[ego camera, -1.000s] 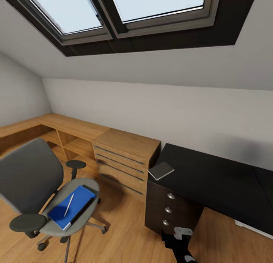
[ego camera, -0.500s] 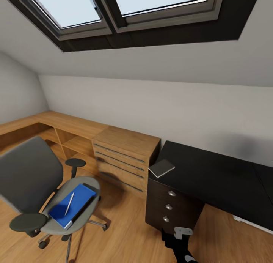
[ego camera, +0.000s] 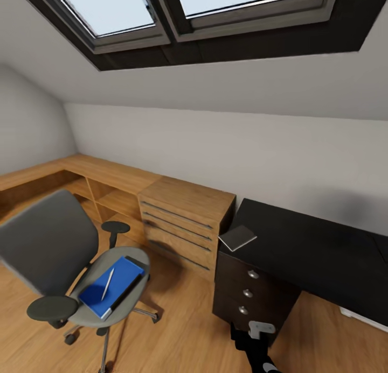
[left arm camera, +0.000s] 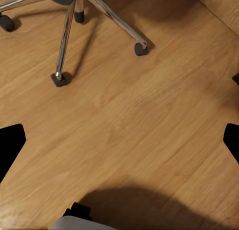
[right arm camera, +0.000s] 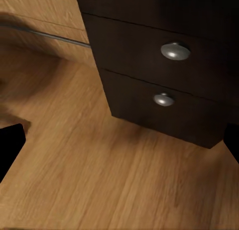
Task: In the bedroom, organize the workspace by keeping the computer under the desk, ensuring the monitor is on the desk, placing the keyboard on the desk next to the monitor, placing the mouse on the desk next to the keyboard, moving the folder from the swivel chair onto the desk next to the mouse, stacking the notebook on top of the folder with the pen on top of the notebook, and positioning the swivel chair next to the desk.
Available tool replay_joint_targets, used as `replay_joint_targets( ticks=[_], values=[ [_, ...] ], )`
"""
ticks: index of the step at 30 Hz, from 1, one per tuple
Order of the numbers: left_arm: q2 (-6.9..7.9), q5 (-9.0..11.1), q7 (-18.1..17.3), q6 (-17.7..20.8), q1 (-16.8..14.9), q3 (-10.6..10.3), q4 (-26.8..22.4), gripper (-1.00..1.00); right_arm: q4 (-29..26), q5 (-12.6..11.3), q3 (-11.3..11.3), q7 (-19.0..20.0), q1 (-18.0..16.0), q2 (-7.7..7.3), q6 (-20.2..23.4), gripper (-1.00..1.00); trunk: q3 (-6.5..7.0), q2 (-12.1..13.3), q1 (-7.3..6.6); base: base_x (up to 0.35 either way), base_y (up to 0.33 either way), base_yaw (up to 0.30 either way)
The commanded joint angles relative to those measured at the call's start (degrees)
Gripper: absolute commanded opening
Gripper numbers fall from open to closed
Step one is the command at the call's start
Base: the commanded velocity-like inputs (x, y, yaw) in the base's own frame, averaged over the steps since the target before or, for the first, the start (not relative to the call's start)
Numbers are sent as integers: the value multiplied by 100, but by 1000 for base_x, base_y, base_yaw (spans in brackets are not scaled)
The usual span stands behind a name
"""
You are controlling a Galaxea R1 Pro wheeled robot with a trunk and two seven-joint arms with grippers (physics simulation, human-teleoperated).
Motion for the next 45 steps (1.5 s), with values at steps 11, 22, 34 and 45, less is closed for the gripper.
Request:
replay_joint_targets(
  ticks=[11, 22, 34, 45],
  values=[
    [-4, 1, 35, 0, 2, -19, 121, 100, 19, 3, 75, -437, -6, 44, -21, 100, -43, -6, 1, 0, 0, 264],
    [-5, 0, 35, -1, 2, -19, 138, 100, 19, 28, 86, -443, 11, 55, -21, 100, -78, -6, 1, 0, 0, 267],
    [-13, 0, 35, -1, 2, -19, 148, 100, 10, 30, 79, -445, 11, 39, -21, 100, -118, -6, 1, 0, 0, 267],
    [-13, 0, 35, -1, 2, -19, 148, 100, 15, 23, 72, -451, 17, 24, -294, 100, -146, -6, 1, 0, 0, 268]
  ],
)
